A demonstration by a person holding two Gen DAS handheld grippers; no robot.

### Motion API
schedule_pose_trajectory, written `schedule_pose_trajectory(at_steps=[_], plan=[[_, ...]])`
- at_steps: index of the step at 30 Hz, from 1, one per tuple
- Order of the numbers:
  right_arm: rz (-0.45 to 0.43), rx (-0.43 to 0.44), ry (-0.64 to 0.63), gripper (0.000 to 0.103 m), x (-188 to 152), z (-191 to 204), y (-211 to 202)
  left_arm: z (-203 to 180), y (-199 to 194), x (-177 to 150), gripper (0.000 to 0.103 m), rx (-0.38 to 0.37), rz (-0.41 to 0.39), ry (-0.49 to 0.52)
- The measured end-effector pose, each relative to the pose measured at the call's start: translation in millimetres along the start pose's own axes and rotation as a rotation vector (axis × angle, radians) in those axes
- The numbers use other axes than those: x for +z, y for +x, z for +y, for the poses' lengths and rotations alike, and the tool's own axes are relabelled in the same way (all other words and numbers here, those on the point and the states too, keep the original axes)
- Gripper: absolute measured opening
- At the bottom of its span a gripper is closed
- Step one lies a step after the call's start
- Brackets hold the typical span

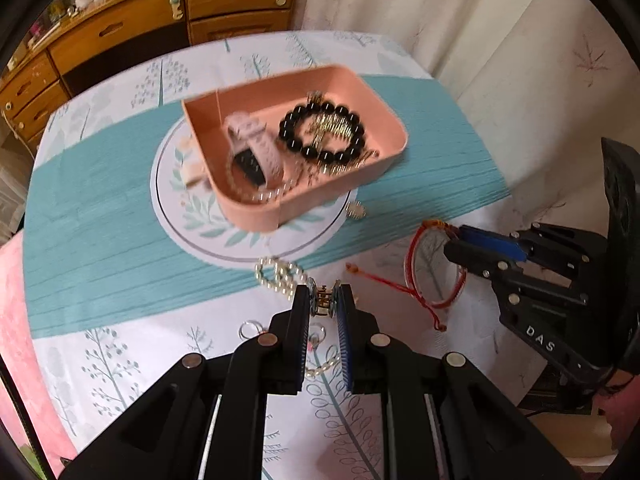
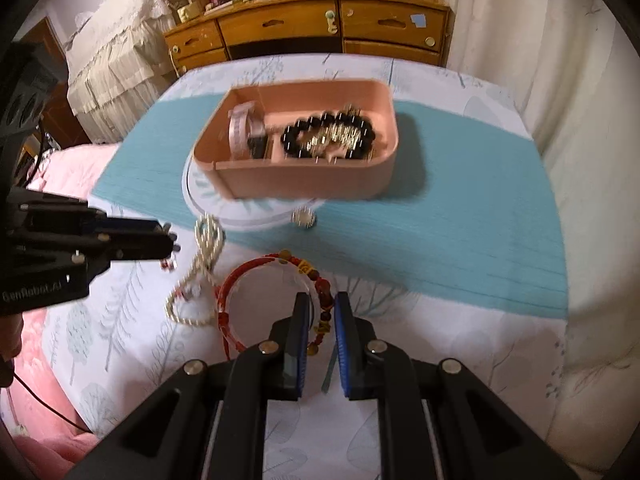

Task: Organize jewelry
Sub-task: 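Lower the red bracelet and gold charm into the pink tray, opening both grippers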

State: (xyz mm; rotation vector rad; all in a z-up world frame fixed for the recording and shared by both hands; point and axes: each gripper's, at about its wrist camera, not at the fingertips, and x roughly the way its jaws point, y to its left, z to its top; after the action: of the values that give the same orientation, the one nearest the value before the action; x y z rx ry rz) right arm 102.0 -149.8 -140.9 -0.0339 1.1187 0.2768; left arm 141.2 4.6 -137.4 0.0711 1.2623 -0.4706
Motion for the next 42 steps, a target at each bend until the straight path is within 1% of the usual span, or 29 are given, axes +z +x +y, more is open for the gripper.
schedule_pose_trajectory(at_steps=[3,8,12,15,19,23,24,25,26,27,28,29,30,34,37,42], plan=[[-0.022,-0.001,-0.007,0.012,14.3,-2.5,-9.6,-3.1,-14.4,10.9,0.011,-0.005,-0.030,0.007],[-0.062,-0.005,-0.040,0.012,41.6,-5.1,-22.5,-7.1,-38.0,28.3,0.011,-0.010,-0.106,0.022],[-0.092,-0.006,-0.061,0.012,64.6,-7.0,-27.5,-8.8,-47.1,43.0,0.011,-0.024,-0.155,0.005],[-0.129,0.000,-0.054,0.012,80.2,-10.1,-26.6,-9.0,-49.2,57.6,0.011,-0.052,-0.195,0.000],[-0.181,0.006,-0.044,0.012,98.9,-14.6,-20.6,-12.1,-42.4,71.8,0.011,-0.034,-0.238,0.019],[-0.209,0.008,-0.024,0.013,114.0,-21.8,-11.4,-8.9,-30.4,83.1,0.011,-0.030,-0.264,-0.004],[-0.214,0.013,-0.016,0.013,117.9,-24.7,-8.4,-7.9,-27.5,85.4,0.012,-0.024,-0.260,-0.008],[-0.218,0.017,-0.015,0.013,120.0,-25.7,-6.8,-6.5,-25.0,87.8,0.021,-0.001,-0.254,-0.016],[-0.226,0.021,-0.018,0.014,122.3,-27.2,-4.2,-4.8,-22.5,89.4,0.039,0.032,-0.252,-0.034],[-0.222,0.020,-0.026,0.016,124.6,-28.2,-0.5,-1.7,-21.2,90.3,0.047,0.053,-0.252,-0.052],[-0.210,0.014,-0.029,0.024,125.7,-28.9,2.9,2.1,-21.3,90.4,0.054,0.045,-0.255,-0.067],[-0.203,0.009,-0.030,0.031,126.1,-29.4,5.0,5.4,-22.4,90.1,0.054,0.032,-0.258,-0.078],[-0.207,0.011,-0.028,0.032,125.6,-30.3,5.5,9.2,-23.9,89.7,0.054,0.024,-0.260,-0.091],[-0.201,0.032,-0.024,0.032,122.7,-30.6,7.2,21.5,-25.6,86.4,0.054,0.051,-0.249,-0.118],[-0.195,0.037,-0.031,0.032,120.3,-27.8,8.3,29.5,-27.6,79.9,0.054,0.049,-0.242,-0.149],[-0.210,0.057,-0.041,0.032,107.7,-22.4,6.6,44.2,-25.2,50.2,0.054,0.042,-0.206,-0.206]])
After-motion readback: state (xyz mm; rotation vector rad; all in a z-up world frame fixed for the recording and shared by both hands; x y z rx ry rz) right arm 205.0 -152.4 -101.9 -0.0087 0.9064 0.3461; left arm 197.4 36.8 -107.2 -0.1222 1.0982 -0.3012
